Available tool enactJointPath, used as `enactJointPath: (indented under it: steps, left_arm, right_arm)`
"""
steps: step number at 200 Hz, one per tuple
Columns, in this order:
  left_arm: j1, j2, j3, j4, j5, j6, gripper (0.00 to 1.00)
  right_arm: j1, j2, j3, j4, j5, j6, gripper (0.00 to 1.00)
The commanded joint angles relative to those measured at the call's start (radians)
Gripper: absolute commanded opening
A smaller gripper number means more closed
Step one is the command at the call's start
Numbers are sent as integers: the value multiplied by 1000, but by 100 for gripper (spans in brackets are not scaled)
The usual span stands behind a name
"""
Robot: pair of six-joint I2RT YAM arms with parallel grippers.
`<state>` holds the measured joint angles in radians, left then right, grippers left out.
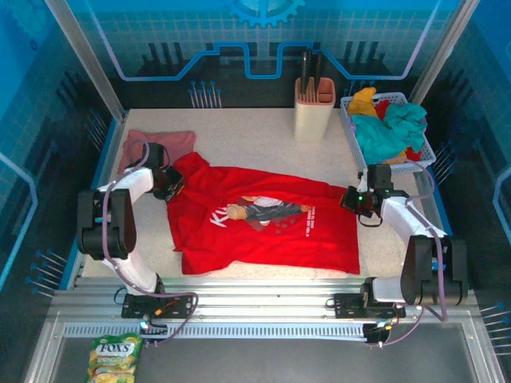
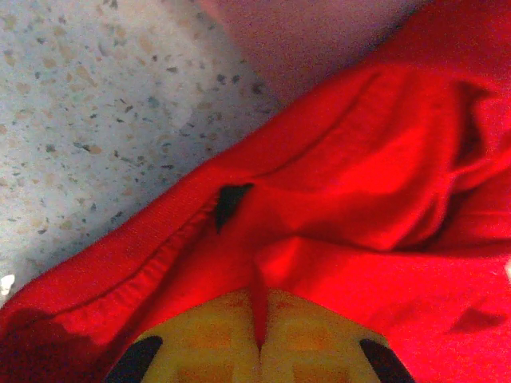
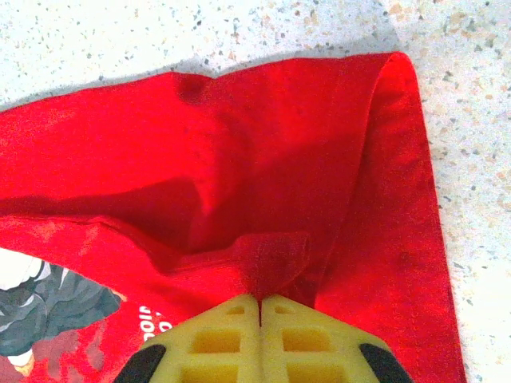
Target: Fold and stack the t-shirts
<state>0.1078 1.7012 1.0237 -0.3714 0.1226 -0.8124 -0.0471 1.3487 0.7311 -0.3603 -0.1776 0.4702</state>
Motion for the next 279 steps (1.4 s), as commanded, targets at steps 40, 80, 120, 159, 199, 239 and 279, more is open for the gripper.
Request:
enactJointPath:
  steps: [40, 80, 120, 159, 199, 239, 279]
  left_arm:
    - [1, -167, 154, -44, 20, 10, 0]
    - [-32, -128, 361, -88, 0, 42, 0]
    - [-53, -44, 539, -112, -46, 92, 0]
    - [-74, 71, 743, -147, -45, 136, 0]
    - [-100, 166, 909, -190, -80, 195, 0]
    - [-124, 266, 1055, -217, -58, 214, 0]
    - [-139, 196, 984, -271, -112, 241, 0]
  right_arm:
    - [-18, 18, 142, -48, 8, 27, 0]
    - [-20, 66, 261, -70, 21, 23, 0]
    - [-46, 104, 352, -78, 32, 21, 0]
    - [-75, 160, 467, -80, 25, 33, 0]
    - [-105, 266, 603, -101, 2, 45, 0]
    - [-117, 331, 668, -85, -10, 35, 0]
    - [-124, 325, 656, -98, -39, 27, 0]
